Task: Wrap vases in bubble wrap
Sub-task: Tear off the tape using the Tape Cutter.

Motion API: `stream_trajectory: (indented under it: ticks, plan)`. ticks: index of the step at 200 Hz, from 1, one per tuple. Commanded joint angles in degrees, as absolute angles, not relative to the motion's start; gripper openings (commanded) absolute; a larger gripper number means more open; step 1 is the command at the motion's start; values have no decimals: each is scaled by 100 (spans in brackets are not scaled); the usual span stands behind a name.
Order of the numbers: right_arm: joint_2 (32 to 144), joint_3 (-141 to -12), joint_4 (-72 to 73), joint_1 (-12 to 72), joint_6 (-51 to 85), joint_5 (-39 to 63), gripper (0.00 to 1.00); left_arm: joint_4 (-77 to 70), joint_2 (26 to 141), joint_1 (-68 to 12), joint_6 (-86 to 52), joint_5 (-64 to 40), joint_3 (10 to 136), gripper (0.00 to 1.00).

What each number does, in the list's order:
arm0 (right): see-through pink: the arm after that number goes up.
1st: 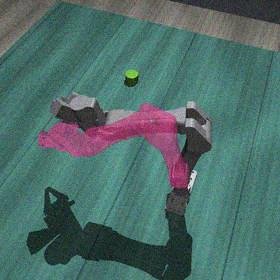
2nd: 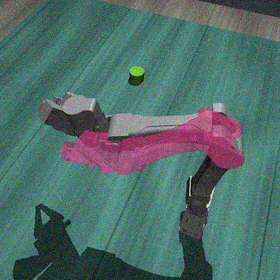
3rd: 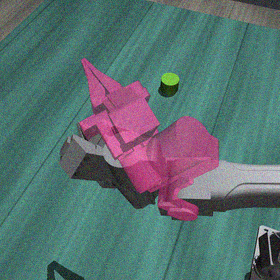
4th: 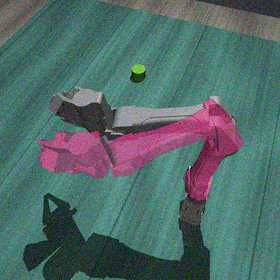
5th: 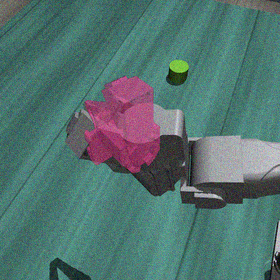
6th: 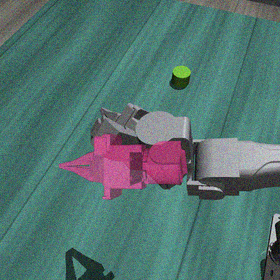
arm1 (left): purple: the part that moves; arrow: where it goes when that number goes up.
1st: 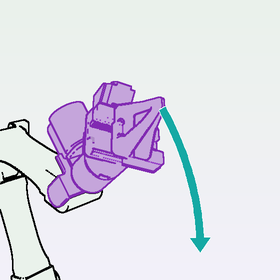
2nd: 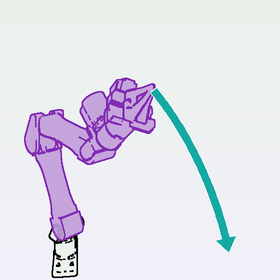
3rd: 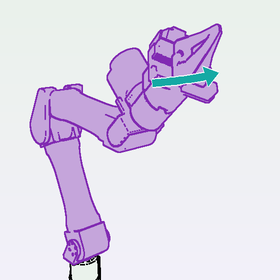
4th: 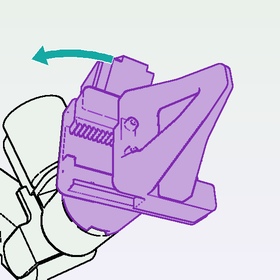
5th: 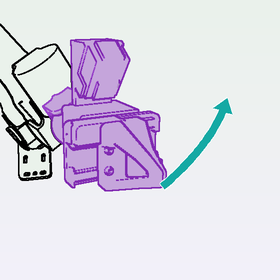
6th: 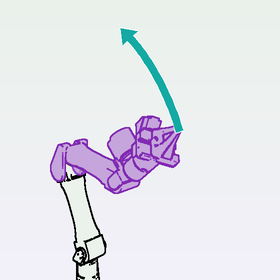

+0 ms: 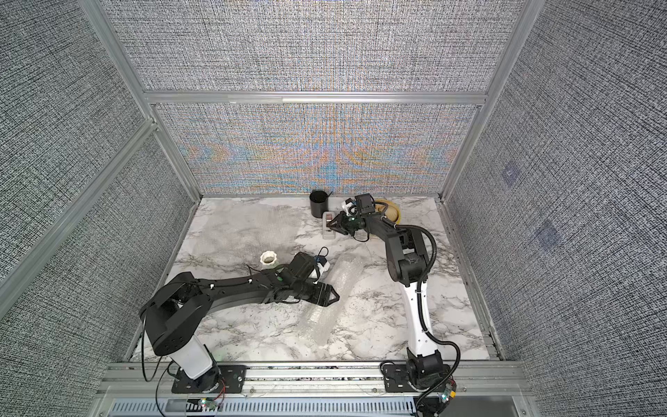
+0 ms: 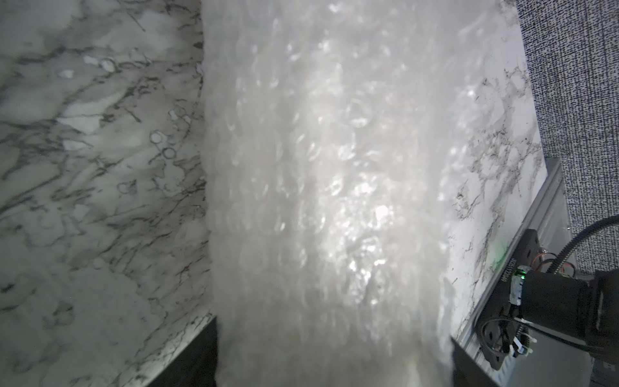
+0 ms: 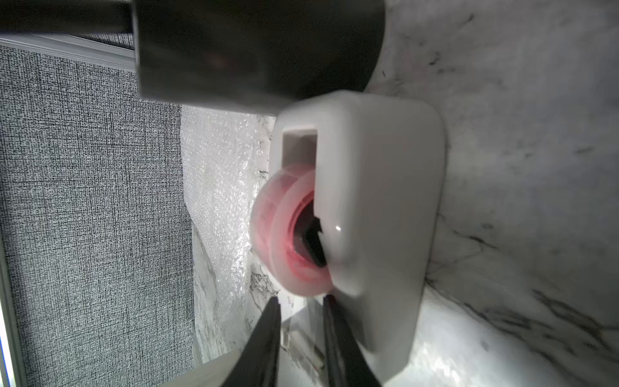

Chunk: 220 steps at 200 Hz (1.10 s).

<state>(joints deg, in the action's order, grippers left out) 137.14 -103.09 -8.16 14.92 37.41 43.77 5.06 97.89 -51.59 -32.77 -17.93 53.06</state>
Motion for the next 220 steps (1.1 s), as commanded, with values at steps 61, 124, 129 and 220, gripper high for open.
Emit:
stream_trajectory:
  ticks: [61,124,129,220]
  plan:
    - [14081,-10446,-1112,1528,3990,4699,22,1538,9916,-5150,-3208,-1181,5266,61]
    - [13845,-10301,-741,1484,4305,4773,10,1534,9928,-5149,-3208,-1163,5266,61]
    - [13838,-10301,-717,1485,4343,4780,8,1527,9921,-5146,-3208,-1165,5271,61]
    - [13374,-10009,-459,1461,4526,4866,0,1536,9838,-5150,-3250,-1093,5100,61]
